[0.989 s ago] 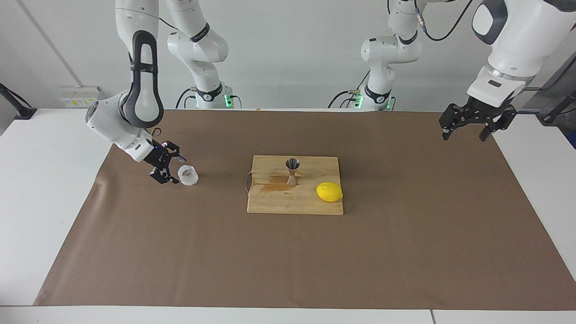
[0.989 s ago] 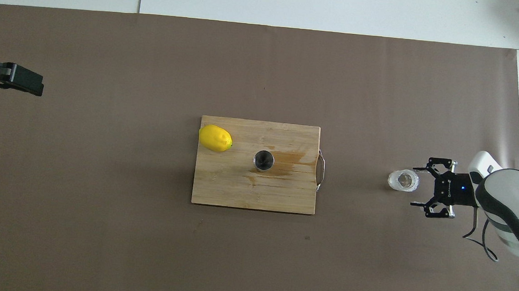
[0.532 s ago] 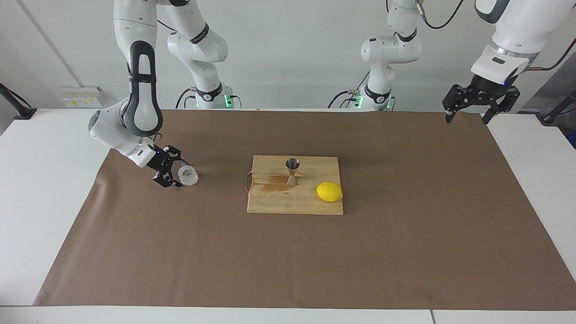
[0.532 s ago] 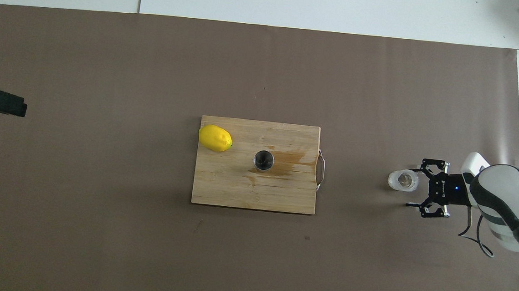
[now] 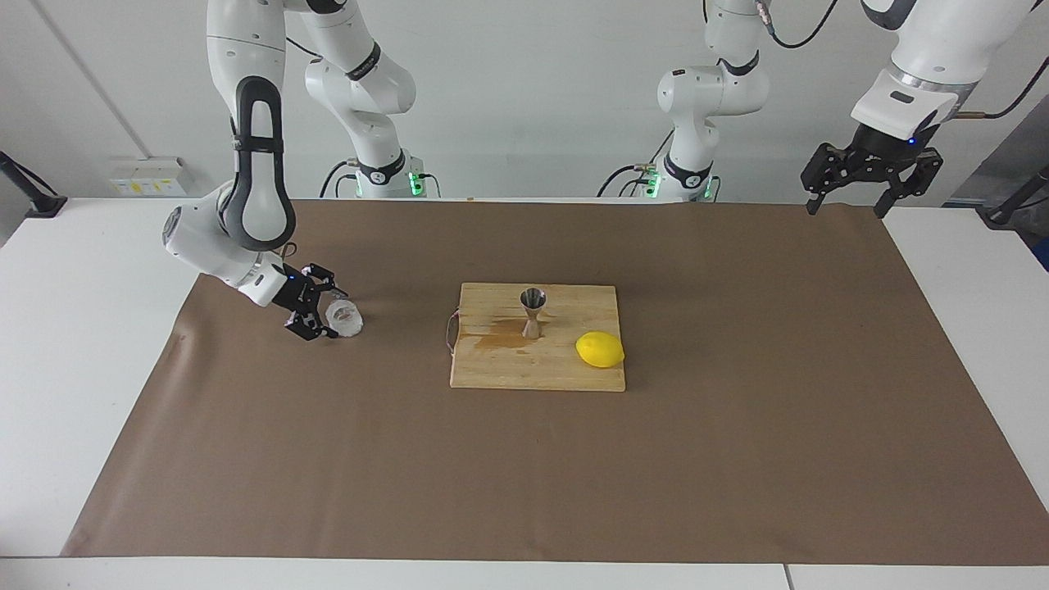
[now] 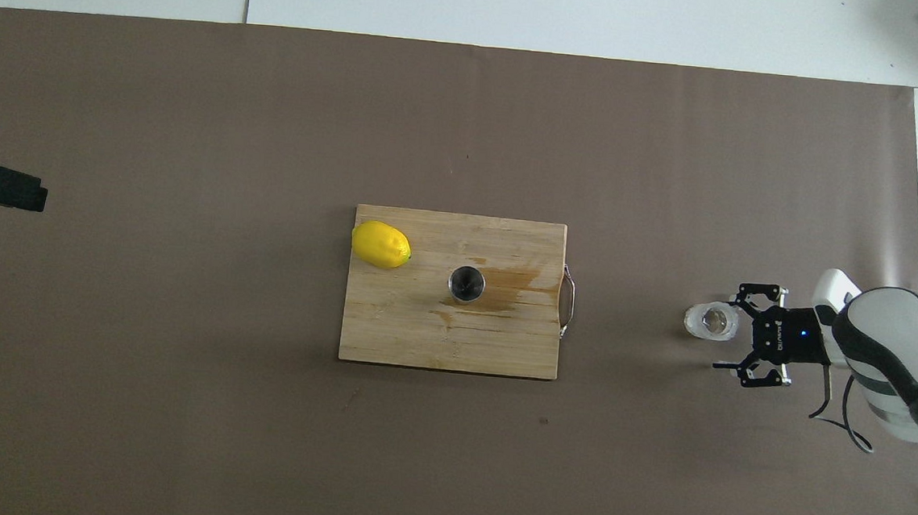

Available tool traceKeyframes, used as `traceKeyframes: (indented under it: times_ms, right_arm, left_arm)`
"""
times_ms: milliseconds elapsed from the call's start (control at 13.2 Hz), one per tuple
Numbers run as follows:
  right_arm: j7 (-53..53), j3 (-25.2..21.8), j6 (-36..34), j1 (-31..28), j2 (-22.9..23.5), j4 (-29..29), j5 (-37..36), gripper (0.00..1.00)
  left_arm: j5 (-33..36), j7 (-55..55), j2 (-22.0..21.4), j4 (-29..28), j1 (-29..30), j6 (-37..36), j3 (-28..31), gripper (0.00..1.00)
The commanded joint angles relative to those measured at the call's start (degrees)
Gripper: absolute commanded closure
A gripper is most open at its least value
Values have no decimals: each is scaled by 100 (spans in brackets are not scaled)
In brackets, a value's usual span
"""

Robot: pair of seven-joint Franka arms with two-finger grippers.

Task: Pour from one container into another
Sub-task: 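Close the right gripper around the small white cup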

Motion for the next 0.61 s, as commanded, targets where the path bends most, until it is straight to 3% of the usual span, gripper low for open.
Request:
traceKeyframes:
  times_ms: [0,532]
  right_arm:
    - [-219,44,-164,-71,63,68,381,0]
    - [-219,44,-68,17,71,68,628,0]
  left_arm:
    - [-283,17,-73,30,11,-131,93,0]
    - [-196,79,-20,56,-77,-420,14,0]
